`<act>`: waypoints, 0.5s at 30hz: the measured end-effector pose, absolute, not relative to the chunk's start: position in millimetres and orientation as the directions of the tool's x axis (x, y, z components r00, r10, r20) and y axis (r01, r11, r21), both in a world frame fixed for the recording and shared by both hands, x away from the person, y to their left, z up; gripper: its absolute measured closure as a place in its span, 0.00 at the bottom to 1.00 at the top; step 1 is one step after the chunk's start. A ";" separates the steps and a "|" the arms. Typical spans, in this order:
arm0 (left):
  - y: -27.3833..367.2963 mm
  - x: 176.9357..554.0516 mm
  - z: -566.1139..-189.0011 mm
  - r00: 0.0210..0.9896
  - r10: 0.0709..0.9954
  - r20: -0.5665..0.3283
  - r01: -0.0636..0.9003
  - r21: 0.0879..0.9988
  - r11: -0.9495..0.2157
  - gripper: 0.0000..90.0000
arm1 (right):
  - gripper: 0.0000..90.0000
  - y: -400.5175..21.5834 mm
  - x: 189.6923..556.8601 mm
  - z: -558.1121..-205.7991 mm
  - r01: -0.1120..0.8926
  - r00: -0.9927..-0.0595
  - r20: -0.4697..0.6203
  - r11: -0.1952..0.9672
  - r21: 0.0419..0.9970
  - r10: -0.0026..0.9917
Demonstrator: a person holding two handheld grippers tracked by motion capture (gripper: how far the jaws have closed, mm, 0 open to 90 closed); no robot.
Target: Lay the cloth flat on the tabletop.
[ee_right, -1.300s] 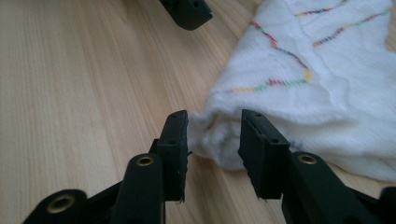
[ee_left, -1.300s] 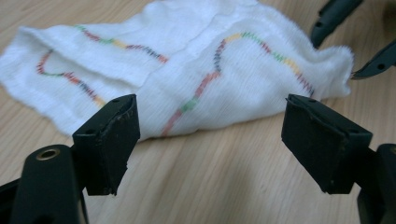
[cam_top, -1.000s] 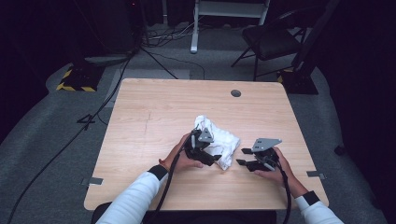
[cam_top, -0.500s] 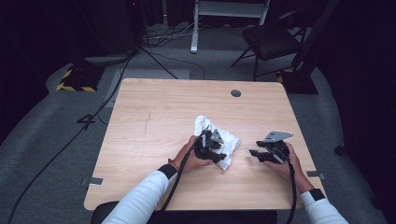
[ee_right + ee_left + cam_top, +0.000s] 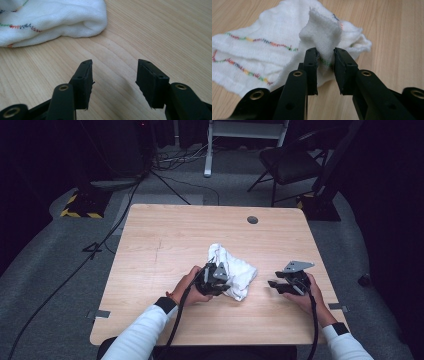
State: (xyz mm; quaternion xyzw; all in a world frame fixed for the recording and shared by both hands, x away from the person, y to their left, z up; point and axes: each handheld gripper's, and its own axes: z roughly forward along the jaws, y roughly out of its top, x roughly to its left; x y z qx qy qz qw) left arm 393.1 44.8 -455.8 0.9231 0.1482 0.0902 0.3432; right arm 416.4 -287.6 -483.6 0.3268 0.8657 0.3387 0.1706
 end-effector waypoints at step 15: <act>98.8 356.0 -474.9 0.926 0.374 0.053 0.265 0.613 -0.744 0.79 | 0.53 -279.1 412.9 -482.7 0.431 -0.749 -0.067 0.561 0.706 0.659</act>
